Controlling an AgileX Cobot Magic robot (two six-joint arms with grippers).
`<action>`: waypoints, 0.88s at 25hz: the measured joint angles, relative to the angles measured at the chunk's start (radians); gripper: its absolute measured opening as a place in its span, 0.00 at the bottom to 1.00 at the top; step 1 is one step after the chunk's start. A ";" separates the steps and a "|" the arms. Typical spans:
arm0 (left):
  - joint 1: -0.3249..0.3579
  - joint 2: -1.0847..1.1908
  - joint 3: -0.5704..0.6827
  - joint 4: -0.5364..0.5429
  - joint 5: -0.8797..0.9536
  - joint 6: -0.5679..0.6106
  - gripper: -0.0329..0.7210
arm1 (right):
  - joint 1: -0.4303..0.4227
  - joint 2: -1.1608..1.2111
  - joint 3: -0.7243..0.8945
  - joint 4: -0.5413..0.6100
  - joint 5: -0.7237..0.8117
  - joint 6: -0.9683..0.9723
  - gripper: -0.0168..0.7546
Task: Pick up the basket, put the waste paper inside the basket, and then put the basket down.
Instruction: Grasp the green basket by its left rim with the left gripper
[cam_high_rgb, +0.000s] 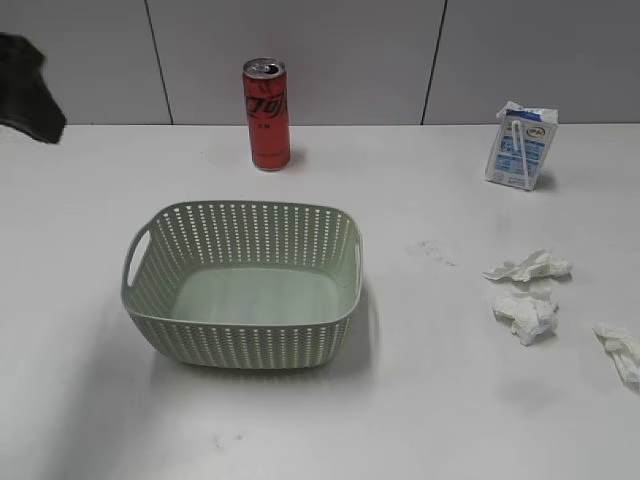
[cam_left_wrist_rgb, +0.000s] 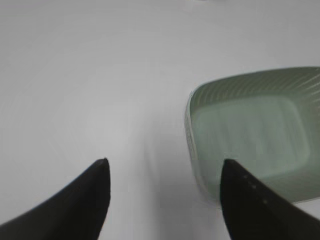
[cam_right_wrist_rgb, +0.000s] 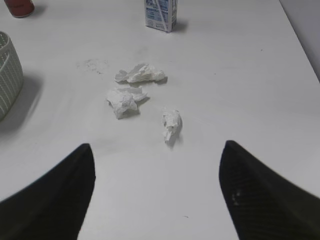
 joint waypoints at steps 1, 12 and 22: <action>-0.035 0.042 -0.017 0.050 0.024 -0.030 0.74 | 0.000 0.000 0.000 0.000 0.000 0.000 0.78; -0.130 0.472 -0.094 0.071 0.016 -0.175 0.73 | 0.000 0.000 0.000 0.000 0.000 0.000 0.78; -0.130 0.637 -0.101 0.012 -0.054 -0.177 0.65 | 0.000 0.000 0.000 0.000 0.000 0.000 0.78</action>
